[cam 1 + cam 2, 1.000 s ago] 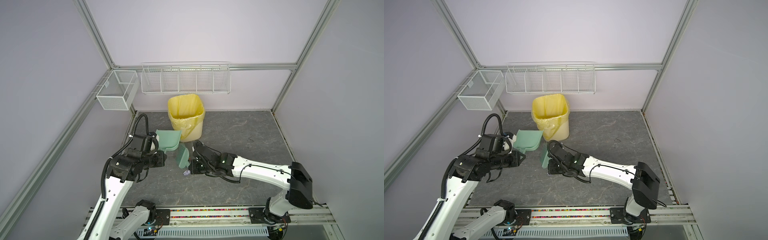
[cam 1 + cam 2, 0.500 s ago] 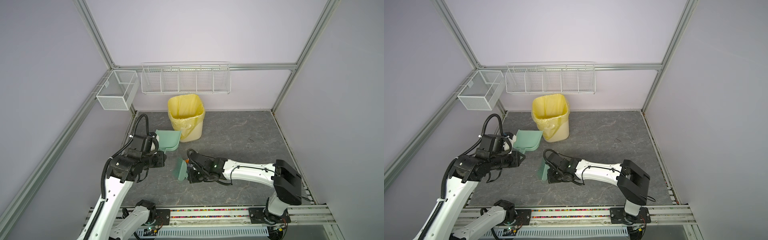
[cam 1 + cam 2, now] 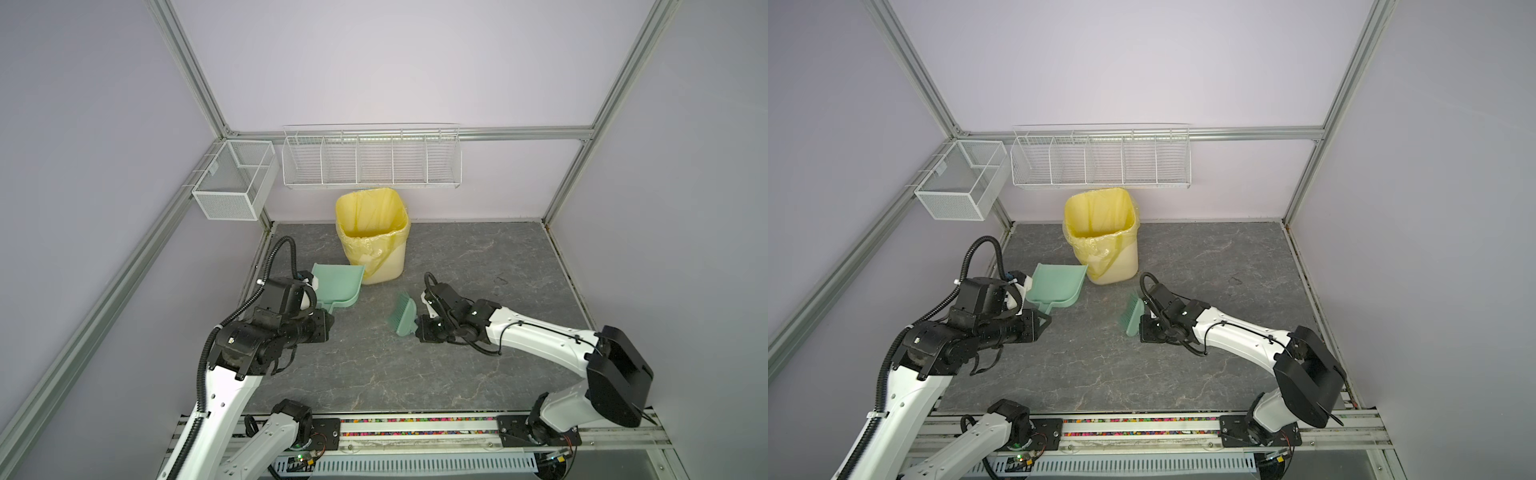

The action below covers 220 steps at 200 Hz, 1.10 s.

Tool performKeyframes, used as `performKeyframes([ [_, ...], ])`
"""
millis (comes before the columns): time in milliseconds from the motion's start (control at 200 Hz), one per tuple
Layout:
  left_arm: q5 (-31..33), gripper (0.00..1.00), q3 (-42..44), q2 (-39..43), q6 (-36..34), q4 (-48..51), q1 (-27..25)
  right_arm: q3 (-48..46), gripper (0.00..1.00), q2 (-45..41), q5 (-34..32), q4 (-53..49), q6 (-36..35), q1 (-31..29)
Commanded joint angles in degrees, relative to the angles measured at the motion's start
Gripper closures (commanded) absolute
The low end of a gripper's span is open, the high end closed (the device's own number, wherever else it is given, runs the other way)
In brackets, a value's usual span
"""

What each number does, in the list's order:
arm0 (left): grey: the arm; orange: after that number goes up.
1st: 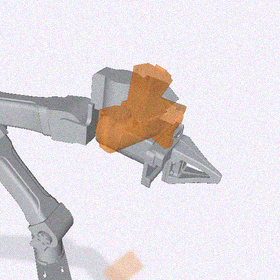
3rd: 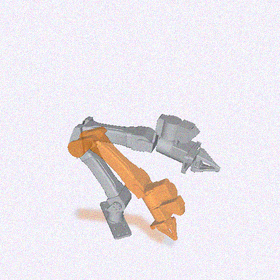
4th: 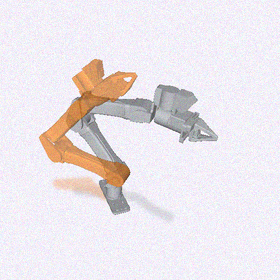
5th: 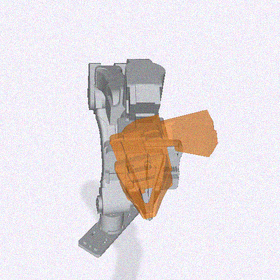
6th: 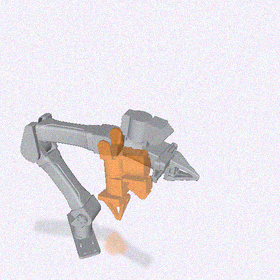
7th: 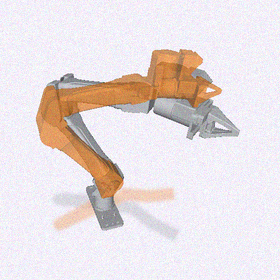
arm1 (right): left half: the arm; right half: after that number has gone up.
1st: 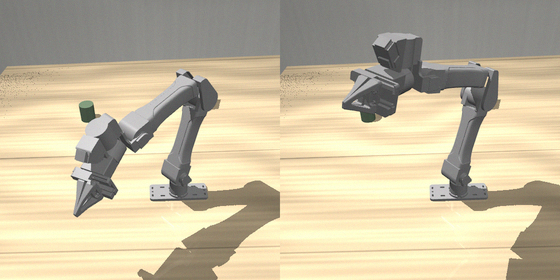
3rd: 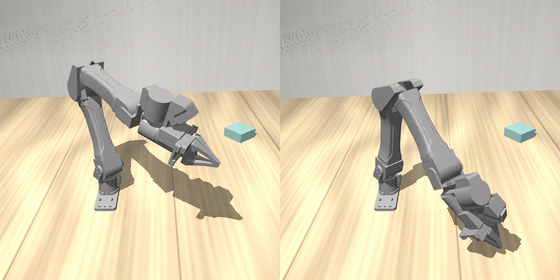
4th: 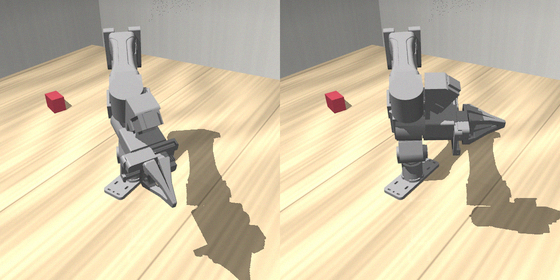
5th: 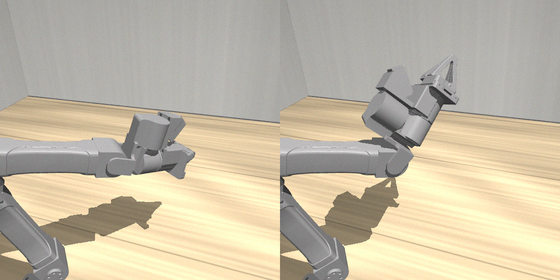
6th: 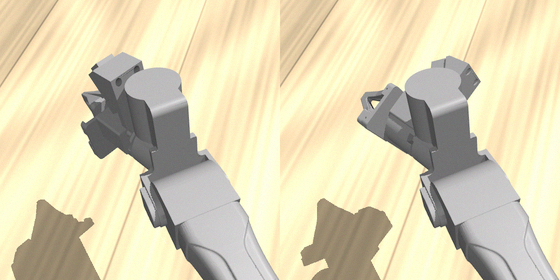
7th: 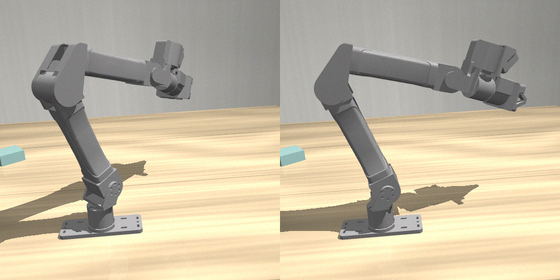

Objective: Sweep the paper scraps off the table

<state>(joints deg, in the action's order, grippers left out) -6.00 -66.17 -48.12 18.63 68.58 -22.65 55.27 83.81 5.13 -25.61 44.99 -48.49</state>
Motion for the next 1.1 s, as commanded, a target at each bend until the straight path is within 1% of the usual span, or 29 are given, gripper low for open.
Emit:
performKeyframes([
  [0,1.1,1.00,1.3,1.1,2.0,-0.3,-1.8,-3.1,0.93,-3.3,-2.5,-10.4,-2.4,2.8],
  [120,3.7,1.00,3.3,1.9,5.5,-2.6,-6.9,-3.4,0.93,-7.5,-1.2,-11.2,-3.5,5.1],
  [340,12.2,1.00,4.1,-0.5,11.1,-3.8,-19.7,-3.5,0.93,-14.6,3.4,-8.3,-3.7,8.2],
  [460,14.9,1.00,4.0,-1.2,13.0,-4.6,-23.9,-2.6,0.93,-17.4,4.5,-9.2,-4.3,10.4],
  [570,16.4,1.00,4.6,-2.0,14.4,-4.7,-27.1,-0.8,0.93,-19.0,4.0,-12.2,-6.4,12.5],
  [715,16.7,1.00,6.8,-3.4,17.0,-6.6,-31.9,1.9,0.93,-19.6,3.2,-16.8,-9.8,15.9],
  [860,19.0,1.00,8.9,-4.6,19.8,-8.8,-36.9,6.0,0.93,-18.2,0.8,-22.4,-14.8,18.5],
  [985,22.3,1.00,10.3,-6.4,22.3,-12.6,-41.6,9.0,0.93,-15.7,-0.7,-25.9,-19.0,19.7],
  [1095,23.1,1.00,11.6,-7.8,24.1,-15.6,-43.3,10.7,0.93,-13.9,-2.0,-27.1,-20.9,19.8],
])
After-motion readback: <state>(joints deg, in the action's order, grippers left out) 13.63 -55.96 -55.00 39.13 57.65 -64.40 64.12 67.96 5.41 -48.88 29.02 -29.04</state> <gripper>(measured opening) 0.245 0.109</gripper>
